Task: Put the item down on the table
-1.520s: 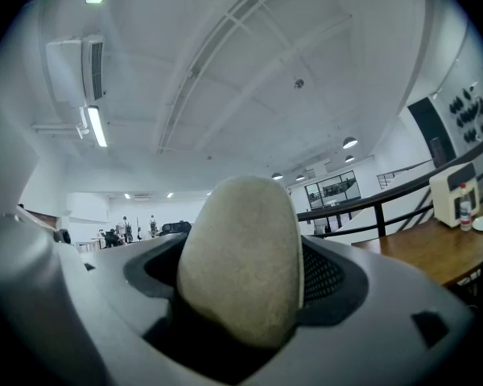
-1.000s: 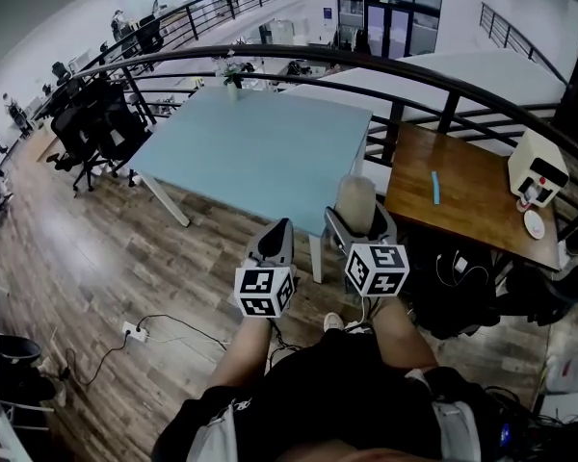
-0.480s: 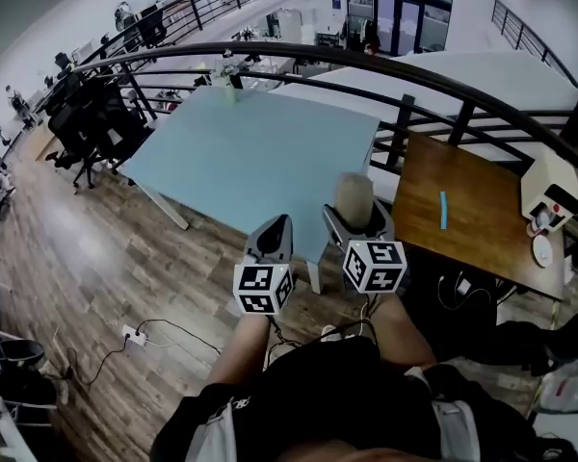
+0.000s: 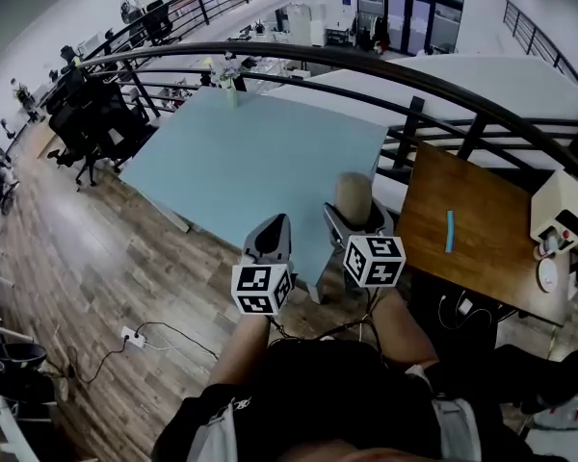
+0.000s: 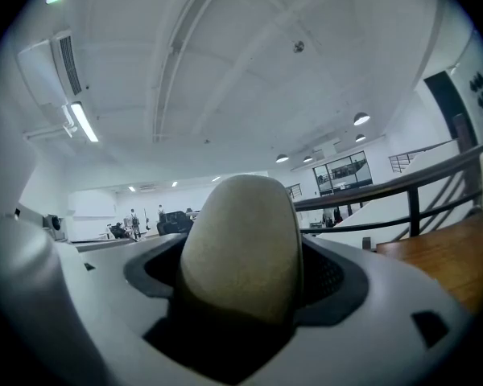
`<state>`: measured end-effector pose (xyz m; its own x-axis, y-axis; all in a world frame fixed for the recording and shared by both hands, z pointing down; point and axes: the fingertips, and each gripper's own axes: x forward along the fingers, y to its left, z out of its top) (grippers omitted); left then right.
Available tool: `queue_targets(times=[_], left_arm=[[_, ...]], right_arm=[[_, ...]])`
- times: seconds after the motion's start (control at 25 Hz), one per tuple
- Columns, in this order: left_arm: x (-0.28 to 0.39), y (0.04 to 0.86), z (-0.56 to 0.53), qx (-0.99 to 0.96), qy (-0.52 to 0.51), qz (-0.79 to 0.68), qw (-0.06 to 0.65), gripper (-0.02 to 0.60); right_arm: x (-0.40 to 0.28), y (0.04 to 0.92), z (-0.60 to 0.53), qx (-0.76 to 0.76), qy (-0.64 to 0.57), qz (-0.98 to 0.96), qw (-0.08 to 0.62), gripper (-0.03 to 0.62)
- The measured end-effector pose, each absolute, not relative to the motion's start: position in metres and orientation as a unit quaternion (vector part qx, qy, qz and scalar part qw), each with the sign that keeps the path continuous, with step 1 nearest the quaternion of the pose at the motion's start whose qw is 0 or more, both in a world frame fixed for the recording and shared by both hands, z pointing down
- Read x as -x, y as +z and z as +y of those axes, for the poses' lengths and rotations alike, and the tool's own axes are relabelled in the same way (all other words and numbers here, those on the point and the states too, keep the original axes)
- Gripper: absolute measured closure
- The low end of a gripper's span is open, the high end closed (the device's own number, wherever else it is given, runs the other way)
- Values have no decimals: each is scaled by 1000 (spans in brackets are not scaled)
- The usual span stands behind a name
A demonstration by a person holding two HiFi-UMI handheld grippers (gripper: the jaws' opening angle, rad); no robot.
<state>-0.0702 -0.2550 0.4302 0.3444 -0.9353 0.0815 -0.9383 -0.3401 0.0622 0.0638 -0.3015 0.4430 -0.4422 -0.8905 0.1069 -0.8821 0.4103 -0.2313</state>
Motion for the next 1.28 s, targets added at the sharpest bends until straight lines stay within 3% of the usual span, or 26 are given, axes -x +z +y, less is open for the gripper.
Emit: queue_targets(times=[0.48,1.28], left_arm=[[94,457,-306,-817,28,-572,73,571],[122,512,-362,-821,66,-551,133,571]], right_arm=[[-52,501,-382,543,-166,823,-29,180],[-35,674,-484,575,-286,749,-163,180]])
